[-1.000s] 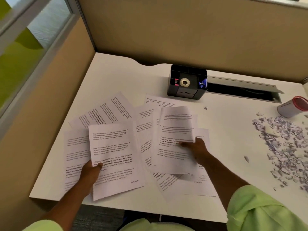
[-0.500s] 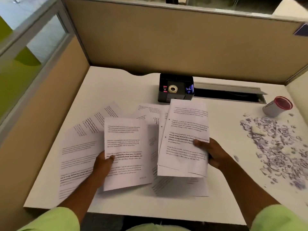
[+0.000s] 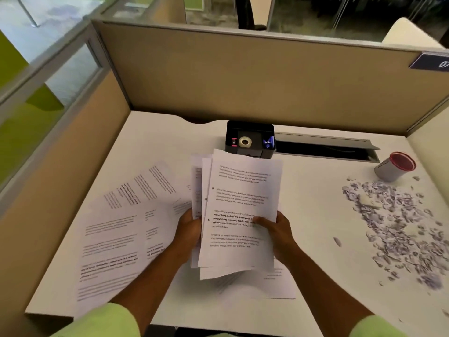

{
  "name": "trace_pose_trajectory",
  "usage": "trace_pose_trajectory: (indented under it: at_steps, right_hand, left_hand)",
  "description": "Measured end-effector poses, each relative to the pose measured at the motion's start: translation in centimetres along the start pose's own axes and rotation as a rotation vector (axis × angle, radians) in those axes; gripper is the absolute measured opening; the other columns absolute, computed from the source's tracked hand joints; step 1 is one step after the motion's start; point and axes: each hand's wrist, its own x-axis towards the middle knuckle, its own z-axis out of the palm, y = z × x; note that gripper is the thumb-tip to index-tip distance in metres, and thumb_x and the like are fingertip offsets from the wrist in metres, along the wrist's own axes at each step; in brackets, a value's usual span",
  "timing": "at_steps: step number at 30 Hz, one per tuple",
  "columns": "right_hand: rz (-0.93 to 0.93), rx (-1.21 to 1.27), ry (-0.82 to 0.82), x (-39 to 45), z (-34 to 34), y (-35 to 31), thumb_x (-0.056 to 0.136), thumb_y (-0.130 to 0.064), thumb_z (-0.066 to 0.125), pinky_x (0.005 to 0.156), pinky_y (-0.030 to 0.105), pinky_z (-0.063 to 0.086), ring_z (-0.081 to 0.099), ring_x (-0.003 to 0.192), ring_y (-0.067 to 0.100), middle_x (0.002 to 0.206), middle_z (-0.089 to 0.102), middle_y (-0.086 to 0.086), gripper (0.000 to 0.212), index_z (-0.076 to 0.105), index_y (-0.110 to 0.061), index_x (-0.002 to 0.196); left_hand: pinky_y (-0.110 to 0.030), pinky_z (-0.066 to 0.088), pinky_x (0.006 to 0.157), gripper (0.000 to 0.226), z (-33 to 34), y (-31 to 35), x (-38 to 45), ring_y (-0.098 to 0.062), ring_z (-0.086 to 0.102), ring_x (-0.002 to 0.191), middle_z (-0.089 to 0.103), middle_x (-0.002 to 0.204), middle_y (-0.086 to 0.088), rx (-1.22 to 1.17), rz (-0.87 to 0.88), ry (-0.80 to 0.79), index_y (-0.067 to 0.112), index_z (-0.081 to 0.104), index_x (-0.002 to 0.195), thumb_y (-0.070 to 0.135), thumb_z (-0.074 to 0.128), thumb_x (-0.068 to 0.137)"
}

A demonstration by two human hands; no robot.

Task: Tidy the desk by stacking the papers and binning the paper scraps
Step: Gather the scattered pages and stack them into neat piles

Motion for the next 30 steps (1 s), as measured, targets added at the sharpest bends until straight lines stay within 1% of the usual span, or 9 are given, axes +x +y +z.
trace_pose_trajectory:
  at_steps: [6, 8, 12, 16, 19, 22, 25, 27, 30]
  right_hand:
    - [0.067, 0.034, 0.007, 0.9, 0.4, -0.8, 0.079, -0.015, 0.086, 0.092, 0.056, 0.058, 0.072, 0.106, 0.032, 0.121, 0.073, 0.006, 0.061, 0.052, -0.017, 0.130]
    - [0.058, 0.033, -0.040, 1.2, 0.5, -1.1, 0.081, -0.013, 0.084, 0.095, 0.053, 0.058, 0.074, 0.105, 0.029, 0.118, 0.075, 0.004, 0.054, 0.058, -0.016, 0.128]
    - [0.111, 0.032, -0.118, 1.2, 1.0, -1.4, 0.087, -0.015, 0.078, 0.090, 0.044, 0.059, 0.074, 0.106, 0.028, 0.117, 0.077, 0.005, 0.033, 0.071, -0.014, 0.120]
    - [0.152, 0.190, -0.155, 1.6, 0.6, -0.6, 0.084, -0.016, 0.080, 0.106, 0.055, 0.050, 0.068, 0.119, 0.033, 0.128, 0.072, 0.010, 0.048, 0.068, -0.012, 0.130]
    - [0.241, 0.316, -0.232, 1.3, 0.2, -0.1, 0.086, -0.012, 0.075, 0.104, 0.061, 0.050, 0.065, 0.121, 0.039, 0.131, 0.069, 0.016, 0.048, 0.065, -0.009, 0.133]
    - [0.090, 0.188, -0.127, 1.2, 0.5, 0.0, 0.088, -0.004, 0.074, 0.093, 0.056, 0.058, 0.070, 0.112, 0.038, 0.130, 0.068, 0.019, 0.046, 0.061, -0.014, 0.131]
    - [-0.117, -0.010, -0.011, 1.0, 0.8, -0.9, 0.083, -0.007, 0.083, 0.086, 0.050, 0.062, 0.073, 0.107, 0.029, 0.130, 0.069, 0.007, 0.077, 0.041, -0.033, 0.142]
    - [-0.195, -0.050, -0.013, 0.7, 0.9, -2.0, 0.083, -0.008, 0.083, 0.081, 0.048, 0.064, 0.074, 0.105, 0.025, 0.128, 0.070, -0.002, 0.088, 0.033, -0.037, 0.150]
    - [-0.301, -0.109, 0.065, 0.1, 1.3, -4.0, 0.086, -0.007, 0.079, 0.080, 0.047, 0.064, 0.073, 0.105, 0.024, 0.122, 0.071, -0.003, 0.063, 0.049, -0.025, 0.139]
  left_hand:
    - [-0.031, 0.058, 0.066, 0.014, 0.7, 0.9, -0.3, -0.021, 0.072, 0.084, 0.076, 0.093, -0.002, -0.026, 0.038, -0.006, 0.021, 0.069, 0.106, 0.019, 0.057, 0.098]
    - [-0.035, 0.058, 0.067, 0.013, 0.5, 1.1, -0.3, -0.026, 0.072, 0.080, 0.074, 0.091, -0.009, -0.096, 0.039, -0.074, 0.016, 0.069, 0.104, 0.021, 0.059, 0.098]
    - [-0.022, 0.045, 0.042, 0.036, 0.6, 1.8, 0.1, -0.015, 0.054, 0.042, 0.056, 0.056, -0.008, -0.225, -0.133, -0.102, 0.014, 0.057, 0.061, 0.018, 0.057, 0.097]
    - [-0.018, 0.039, 0.037, 0.056, 0.6, 2.0, 0.6, -0.012, 0.046, 0.035, 0.051, 0.046, -0.001, -0.269, -0.218, -0.153, 0.021, 0.056, 0.043, 0.017, 0.054, 0.098]
    - [-0.017, 0.038, 0.037, 0.057, 0.2, 2.1, 0.8, -0.010, 0.044, 0.034, 0.048, 0.044, 0.001, -0.316, -0.266, -0.167, 0.024, 0.056, 0.040, 0.021, 0.056, 0.096]
    - [-0.026, 0.051, 0.046, 0.042, 0.1, 2.6, 0.4, -0.021, 0.062, 0.049, 0.067, 0.063, -0.008, -0.405, -0.264, -0.182, 0.019, 0.073, 0.064, 0.040, 0.054, 0.094]
    - [-0.044, 0.060, 0.071, 0.043, -0.4, 2.9, 0.8, -0.030, 0.072, 0.089, 0.074, 0.107, -0.011, -0.335, -0.129, -0.125, 0.025, 0.070, 0.112, 0.056, 0.042, 0.097]
    - [-0.042, 0.058, 0.083, 0.036, -0.6, 3.0, 1.1, -0.024, 0.069, 0.104, 0.070, 0.119, -0.001, -0.045, 0.043, -0.089, 0.029, 0.059, 0.123, 0.050, 0.051, 0.095]
    - [-0.033, 0.058, 0.084, 0.033, -0.1, 3.1, 1.2, -0.014, 0.065, 0.107, 0.065, 0.119, 0.011, 0.136, 0.239, 0.009, 0.039, 0.050, 0.123, 0.023, 0.060, 0.096]
